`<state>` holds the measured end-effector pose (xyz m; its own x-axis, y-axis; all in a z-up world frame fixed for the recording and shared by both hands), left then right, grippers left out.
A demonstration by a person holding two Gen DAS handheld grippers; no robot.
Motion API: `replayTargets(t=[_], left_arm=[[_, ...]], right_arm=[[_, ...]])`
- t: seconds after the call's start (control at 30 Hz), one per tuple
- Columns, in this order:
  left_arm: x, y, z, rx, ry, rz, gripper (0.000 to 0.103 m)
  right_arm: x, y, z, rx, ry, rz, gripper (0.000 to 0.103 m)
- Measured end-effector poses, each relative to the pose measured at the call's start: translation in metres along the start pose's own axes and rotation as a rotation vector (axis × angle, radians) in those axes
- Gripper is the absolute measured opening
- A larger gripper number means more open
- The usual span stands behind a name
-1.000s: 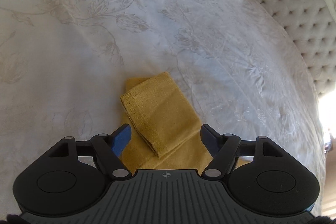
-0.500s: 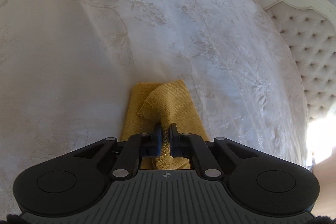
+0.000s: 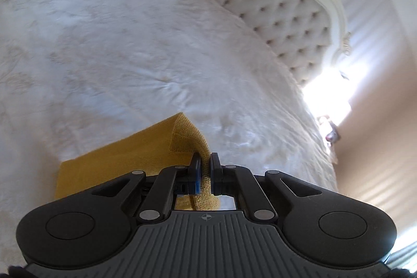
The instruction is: Fold small clothes
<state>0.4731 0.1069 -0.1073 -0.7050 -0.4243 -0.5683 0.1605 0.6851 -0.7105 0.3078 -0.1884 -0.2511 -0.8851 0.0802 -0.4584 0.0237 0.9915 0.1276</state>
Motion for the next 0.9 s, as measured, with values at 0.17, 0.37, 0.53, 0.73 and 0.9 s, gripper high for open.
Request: replayTargets(t=[0.17,0.37,0.53,0.73,0.9], left_arm=[[0.024,-0.071,0.036,0.133,0.067,0.055,0.006],[0.089,-0.122,0.101,0.232,0.180,0.063,0.007],[0.157,-0.135,0.153,0.190,0.337,0.164,0.035],[0.224,-0.098,0.131,0.054,0.421,0.275,0.049],[0.254,-0.024,0.094,-0.162,0.455,0.240,0.049]], right_arm=[[0.007,-0.022,-0.008,-0.001,-0.015,0.044,0.102],[0.012,-0.050,-0.018,0.020,-0.032,0.086,0.102],[0.015,-0.068,-0.021,0.038,-0.038,0.101,0.102],[0.010,-0.080,-0.019,0.051,-0.043,0.096,0.102],[-0.005,-0.085,-0.008,0.046,-0.047,0.068,0.102]])
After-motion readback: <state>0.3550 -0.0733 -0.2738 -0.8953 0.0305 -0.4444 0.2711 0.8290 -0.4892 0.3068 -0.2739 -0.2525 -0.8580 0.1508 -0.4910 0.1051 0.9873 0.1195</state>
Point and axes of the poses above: each gripper's, at about its wrist camera, not at the fingertips, and z roughly the way its jaws point, y to its left, x to its underside, the point moved 8 cm from there along z, roughly the way its jaws point, and after that the axes turned 12 degrees about x, right-handed, at the moved point
